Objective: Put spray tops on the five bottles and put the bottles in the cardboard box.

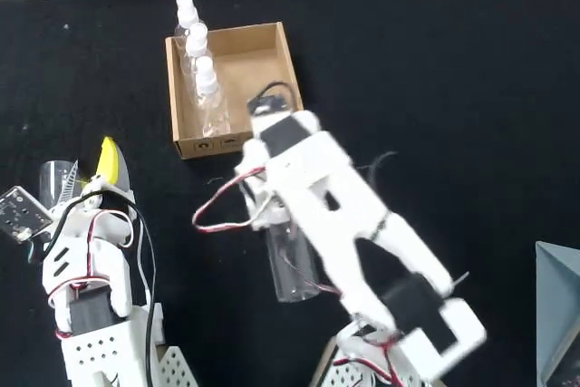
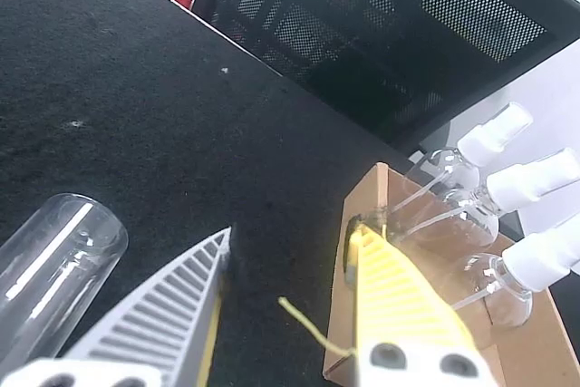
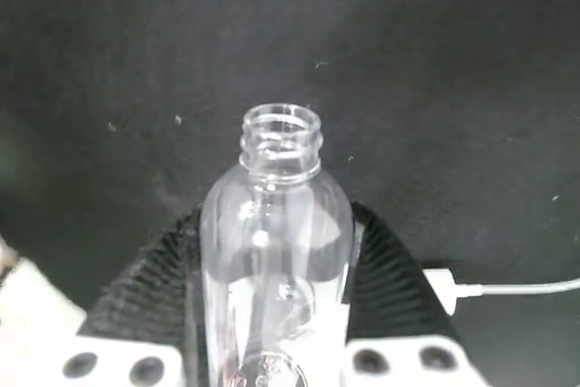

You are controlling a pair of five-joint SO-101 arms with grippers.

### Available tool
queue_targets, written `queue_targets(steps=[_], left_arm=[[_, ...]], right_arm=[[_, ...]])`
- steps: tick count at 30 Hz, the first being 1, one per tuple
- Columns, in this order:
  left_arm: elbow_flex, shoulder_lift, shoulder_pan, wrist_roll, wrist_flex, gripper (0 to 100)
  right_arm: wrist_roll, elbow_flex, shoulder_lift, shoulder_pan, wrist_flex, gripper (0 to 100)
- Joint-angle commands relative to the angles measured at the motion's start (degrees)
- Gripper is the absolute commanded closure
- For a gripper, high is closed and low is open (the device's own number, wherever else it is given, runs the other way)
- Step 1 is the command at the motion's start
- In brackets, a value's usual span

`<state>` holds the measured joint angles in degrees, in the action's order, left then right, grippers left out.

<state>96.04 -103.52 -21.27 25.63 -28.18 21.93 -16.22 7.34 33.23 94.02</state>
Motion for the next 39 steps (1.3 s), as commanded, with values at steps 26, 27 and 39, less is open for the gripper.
queue_targets(steps=[26, 27, 39], left_arm=[[0.7, -0.9, 4.5, -5.5, -4.9, 81], [0.2, -0.9, 5.5, -7.2, -6.4, 81], [-1.9, -0.9, 11.4, -18.1, -14.4, 81]], right_arm=[[0.0, 2.7, 17.1, -19.8, 1.1, 95.6], [0.0, 2.2, 17.1, -19.9, 1.0, 95.6], [0.5, 1.7, 17.1, -20.0, 0.7, 95.6]])
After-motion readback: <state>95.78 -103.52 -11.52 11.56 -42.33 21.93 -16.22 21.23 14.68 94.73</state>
